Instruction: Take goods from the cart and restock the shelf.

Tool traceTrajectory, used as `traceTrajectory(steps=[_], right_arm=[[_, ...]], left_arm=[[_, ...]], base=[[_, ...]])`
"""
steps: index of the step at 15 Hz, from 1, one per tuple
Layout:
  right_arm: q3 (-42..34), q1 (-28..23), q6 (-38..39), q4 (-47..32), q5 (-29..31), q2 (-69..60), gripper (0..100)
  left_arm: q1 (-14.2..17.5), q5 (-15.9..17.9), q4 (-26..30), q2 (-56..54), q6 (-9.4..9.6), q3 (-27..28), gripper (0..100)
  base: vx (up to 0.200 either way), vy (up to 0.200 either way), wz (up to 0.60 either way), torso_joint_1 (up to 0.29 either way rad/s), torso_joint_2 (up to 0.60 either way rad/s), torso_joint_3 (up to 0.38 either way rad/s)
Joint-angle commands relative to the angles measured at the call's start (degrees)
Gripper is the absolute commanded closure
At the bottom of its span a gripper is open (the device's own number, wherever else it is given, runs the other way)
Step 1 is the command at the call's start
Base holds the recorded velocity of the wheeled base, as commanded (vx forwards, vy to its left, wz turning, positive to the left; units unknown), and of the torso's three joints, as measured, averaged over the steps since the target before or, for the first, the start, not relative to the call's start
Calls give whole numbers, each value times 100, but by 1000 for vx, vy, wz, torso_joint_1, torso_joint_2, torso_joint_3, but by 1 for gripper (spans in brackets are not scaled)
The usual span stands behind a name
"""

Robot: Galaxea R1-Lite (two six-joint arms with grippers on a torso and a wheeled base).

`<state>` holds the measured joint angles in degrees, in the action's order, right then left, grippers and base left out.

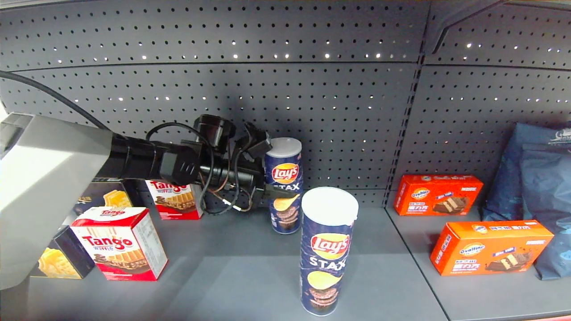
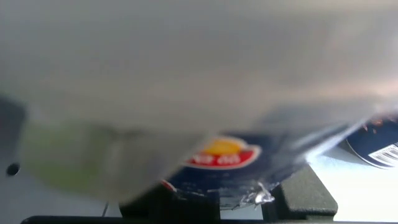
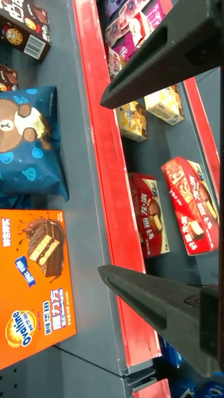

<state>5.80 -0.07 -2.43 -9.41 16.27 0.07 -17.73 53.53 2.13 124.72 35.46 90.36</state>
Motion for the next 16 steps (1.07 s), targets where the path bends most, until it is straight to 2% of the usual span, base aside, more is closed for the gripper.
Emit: traceTrajectory(steps=[1,11,12,16], right_arm=[[0,-1,-4,1,-1,10,0],[0,-1,5,1,-1,10,0],[0,7,5,1,-1,10,0],[0,7,5,1,-1,10,0]], left_arm=[[-29,0,-2,87,-4,61,100],[-100,-9,-2,254,-4,202,100],[-108,-9,-2,254,-4,202,0],[-126,-18,-2,237,-4,184,0]], base=[[0,0,0,0,0,0],[0,0,0,0,0,0],[0,0,0,0,0,0],[0,0,0,0,0,0]])
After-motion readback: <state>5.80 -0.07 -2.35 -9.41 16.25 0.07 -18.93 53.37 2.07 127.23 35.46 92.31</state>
